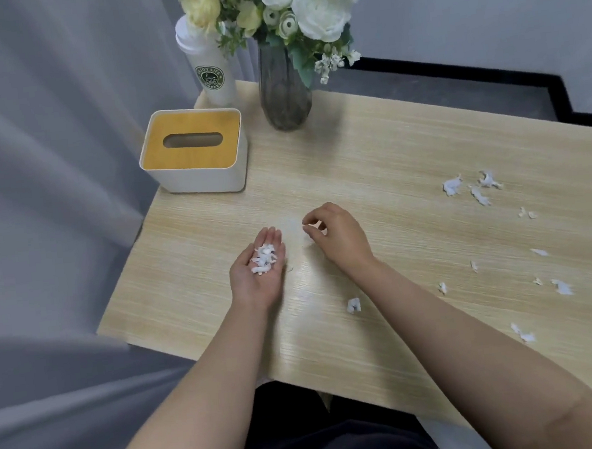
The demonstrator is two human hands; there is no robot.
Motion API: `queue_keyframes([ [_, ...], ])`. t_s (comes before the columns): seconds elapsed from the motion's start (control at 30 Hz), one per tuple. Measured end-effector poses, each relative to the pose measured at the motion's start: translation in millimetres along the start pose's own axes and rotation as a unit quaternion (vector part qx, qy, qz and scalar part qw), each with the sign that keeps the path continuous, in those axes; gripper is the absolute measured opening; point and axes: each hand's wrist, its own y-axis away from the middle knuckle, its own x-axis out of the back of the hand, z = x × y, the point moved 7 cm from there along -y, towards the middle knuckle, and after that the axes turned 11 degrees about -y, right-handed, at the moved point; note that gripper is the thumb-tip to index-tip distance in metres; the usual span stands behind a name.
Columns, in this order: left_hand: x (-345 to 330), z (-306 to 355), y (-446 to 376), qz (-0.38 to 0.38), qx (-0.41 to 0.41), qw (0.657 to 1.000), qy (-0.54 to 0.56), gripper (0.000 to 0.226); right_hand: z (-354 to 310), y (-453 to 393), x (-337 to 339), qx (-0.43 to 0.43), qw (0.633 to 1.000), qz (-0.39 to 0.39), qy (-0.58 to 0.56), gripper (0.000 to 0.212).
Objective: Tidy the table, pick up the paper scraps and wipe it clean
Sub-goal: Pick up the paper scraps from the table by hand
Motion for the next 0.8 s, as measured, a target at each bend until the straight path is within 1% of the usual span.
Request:
queue_keyframes([
  [0.13,19,17,3,0.023,-0.024,0.999,0.007,0.033,14,-1,-17,-0.054,0.998,-0.027,0.019,0.015],
  [0.27,32,37,5,0.027,-0.023,0.999,0.011,0.034,18,-4,-38,-0.088,0.995,-0.043,0.024,0.02],
  [0.4,41,57,5,0.028,-0.01,1.0,-0.008,0.034,12,-15,-56,-0.089,0.994,-0.035,0.048,0.023],
  [0.57,45,68,2,0.01,0.016,0.999,-0.037,0.033,5,-33,-75,-0.095,0.992,-0.019,0.082,0.03],
  [0.7,45,72,-2,0.003,0.03,0.998,-0.061,0.034,4,-40,-81,-0.08,0.989,0.004,0.125,0.022],
  [0.8,43,74,-6,-0.004,0.039,0.996,-0.076,0.034,3,-43,-84,-0.065,0.989,-0.003,0.134,0.015],
])
